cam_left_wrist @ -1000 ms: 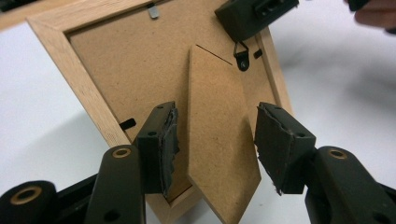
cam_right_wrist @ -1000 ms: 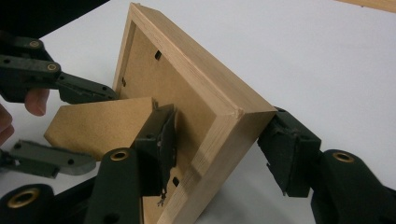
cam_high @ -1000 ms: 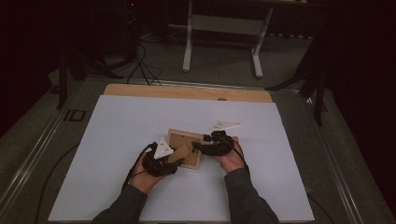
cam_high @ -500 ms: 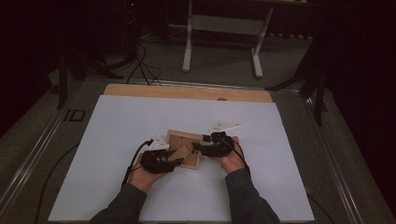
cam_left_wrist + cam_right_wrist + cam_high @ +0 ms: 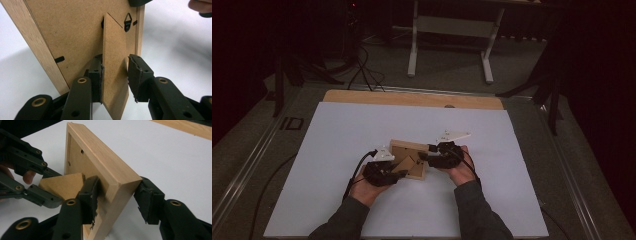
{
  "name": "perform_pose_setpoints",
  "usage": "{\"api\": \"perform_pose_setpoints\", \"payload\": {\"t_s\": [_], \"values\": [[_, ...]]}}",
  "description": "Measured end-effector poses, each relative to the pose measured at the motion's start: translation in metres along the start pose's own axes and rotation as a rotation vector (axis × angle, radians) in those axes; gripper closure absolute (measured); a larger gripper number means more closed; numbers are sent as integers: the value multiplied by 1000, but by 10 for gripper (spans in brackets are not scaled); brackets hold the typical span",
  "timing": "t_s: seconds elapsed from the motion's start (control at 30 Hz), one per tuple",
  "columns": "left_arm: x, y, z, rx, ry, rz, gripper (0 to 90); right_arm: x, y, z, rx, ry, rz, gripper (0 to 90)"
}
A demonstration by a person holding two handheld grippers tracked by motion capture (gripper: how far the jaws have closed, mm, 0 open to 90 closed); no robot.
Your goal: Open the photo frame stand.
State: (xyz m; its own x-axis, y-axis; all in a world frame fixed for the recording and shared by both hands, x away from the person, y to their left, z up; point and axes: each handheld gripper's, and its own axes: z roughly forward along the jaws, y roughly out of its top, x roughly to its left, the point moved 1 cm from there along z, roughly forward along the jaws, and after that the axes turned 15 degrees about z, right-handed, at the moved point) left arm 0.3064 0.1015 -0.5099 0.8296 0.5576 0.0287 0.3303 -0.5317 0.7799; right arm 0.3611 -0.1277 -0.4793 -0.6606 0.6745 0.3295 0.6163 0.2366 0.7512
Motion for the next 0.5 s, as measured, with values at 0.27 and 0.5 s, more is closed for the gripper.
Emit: {"api": "perform_pose_setpoints", "payload": {"t_s": [0.27,0.5], "values": [[5,-1,2,1,17,-5,683,4,4,-3,-6,-1,-37,581],[10,0,7,-4,30,1,685,5,6,-4,-24,-28,-64,590]]}}
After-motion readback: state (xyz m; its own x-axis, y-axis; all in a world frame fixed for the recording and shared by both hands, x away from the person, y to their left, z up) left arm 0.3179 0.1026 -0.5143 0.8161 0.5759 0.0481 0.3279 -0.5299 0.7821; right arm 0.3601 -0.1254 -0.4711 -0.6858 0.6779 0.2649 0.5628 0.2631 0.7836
